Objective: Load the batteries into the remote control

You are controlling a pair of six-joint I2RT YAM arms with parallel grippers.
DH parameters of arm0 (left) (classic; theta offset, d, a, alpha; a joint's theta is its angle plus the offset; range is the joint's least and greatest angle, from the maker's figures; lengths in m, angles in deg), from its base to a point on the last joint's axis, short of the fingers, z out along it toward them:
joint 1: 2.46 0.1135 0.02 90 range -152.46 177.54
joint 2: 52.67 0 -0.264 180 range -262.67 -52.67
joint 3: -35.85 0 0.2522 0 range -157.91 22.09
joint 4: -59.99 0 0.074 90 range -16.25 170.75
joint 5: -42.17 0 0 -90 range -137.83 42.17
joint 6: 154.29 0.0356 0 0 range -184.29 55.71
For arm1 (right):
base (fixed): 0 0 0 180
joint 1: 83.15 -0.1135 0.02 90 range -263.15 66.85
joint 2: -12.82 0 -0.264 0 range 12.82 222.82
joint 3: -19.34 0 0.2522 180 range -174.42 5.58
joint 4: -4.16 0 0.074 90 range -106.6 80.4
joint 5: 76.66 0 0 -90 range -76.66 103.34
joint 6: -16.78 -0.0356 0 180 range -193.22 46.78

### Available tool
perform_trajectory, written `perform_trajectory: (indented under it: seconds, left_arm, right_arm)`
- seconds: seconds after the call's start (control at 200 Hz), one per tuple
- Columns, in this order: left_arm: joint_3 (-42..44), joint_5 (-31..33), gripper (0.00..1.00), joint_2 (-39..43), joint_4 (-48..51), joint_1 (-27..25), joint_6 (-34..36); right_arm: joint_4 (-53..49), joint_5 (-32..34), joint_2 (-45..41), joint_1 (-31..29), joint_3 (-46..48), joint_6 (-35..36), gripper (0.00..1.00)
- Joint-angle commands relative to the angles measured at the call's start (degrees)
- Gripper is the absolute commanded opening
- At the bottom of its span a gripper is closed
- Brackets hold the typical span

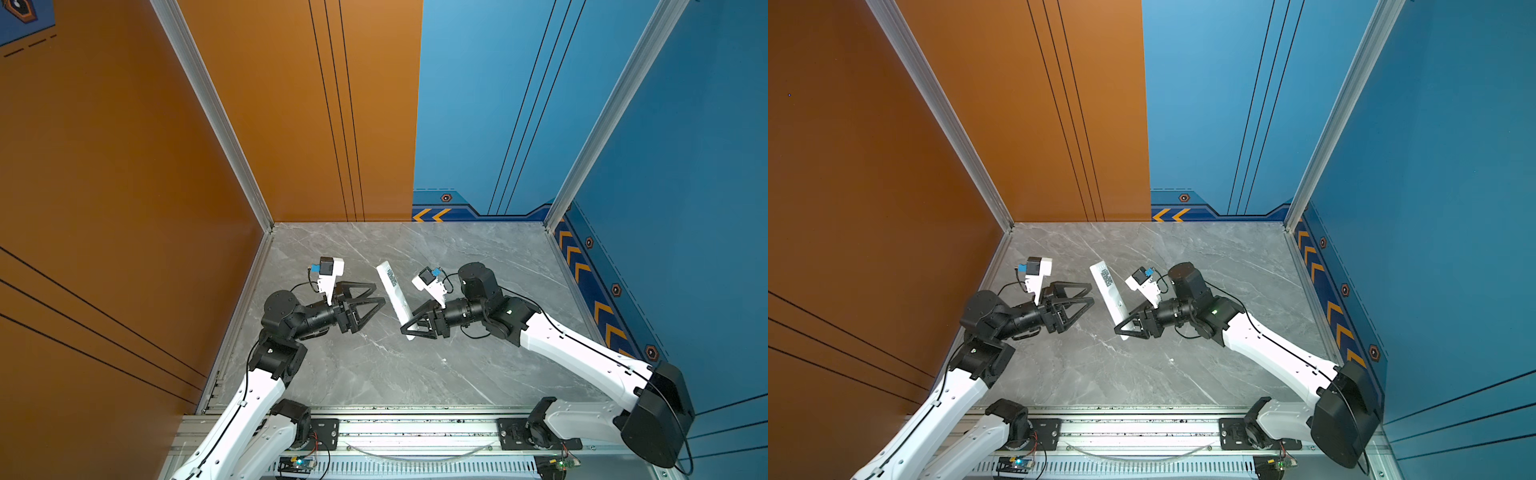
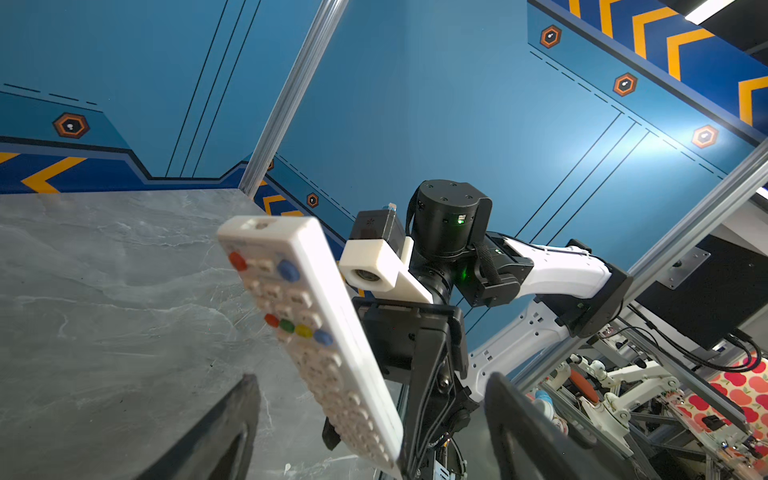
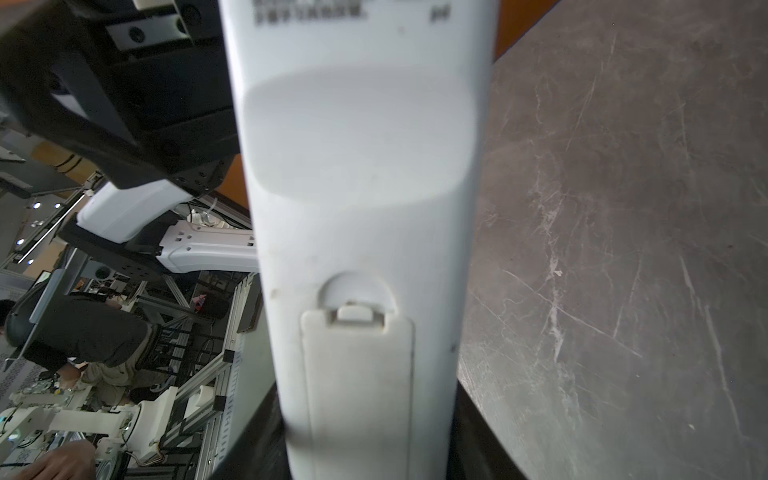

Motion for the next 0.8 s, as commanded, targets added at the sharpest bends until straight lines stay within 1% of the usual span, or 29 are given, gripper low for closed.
perform_trajectory:
  seconds: [0.0, 0.175, 0.365, 0.386, 0.421, 0.591, 0.796]
  left_arm:
    - [0.57, -1.92, 0.85, -0.06, -6.15, -1.61, -1.09]
    - [-0.70, -2.02, 0.85, -1.12, -7.45, -3.97, -0.89]
    - [-2.06, -1.50, 0.85, -2.67, -8.30, -6.31, -0.57]
    - [-2.31, -1.33, 0.89, -2.77, -8.37, -6.54, -0.54]
    - [-2.49, -1.04, 0.91, -3.04, -8.41, -7.01, -0.45]
    - [-3.83, 0.30, 0.92, -3.86, -8.46, -9.46, -0.05]
    - [-4.43, 1.45, 0.92, -4.07, -8.46, -11.04, 0.47]
  right_arm:
    - [7.09, -5.11, -2.40, 0.36, 0.97, -2.79, 0.11]
    - [9.02, -7.19, -3.77, 0.21, 1.23, -3.57, 0.12]
    - [14.65, -9.09, -4.86, -0.33, 2.81, -6.65, 0.12]
    - [14.79, -9.13, -4.96, -0.51, 2.87, -6.71, 0.12]
    - [14.97, -9.29, -5.05, -0.60, 3.00, -6.62, 0.12]
    - [16.34, -10.16, -5.19, -1.16, 3.27, -7.15, 0.12]
    - [17.32, -10.42, -5.30, -1.87, 3.45, -7.50, 0.12]
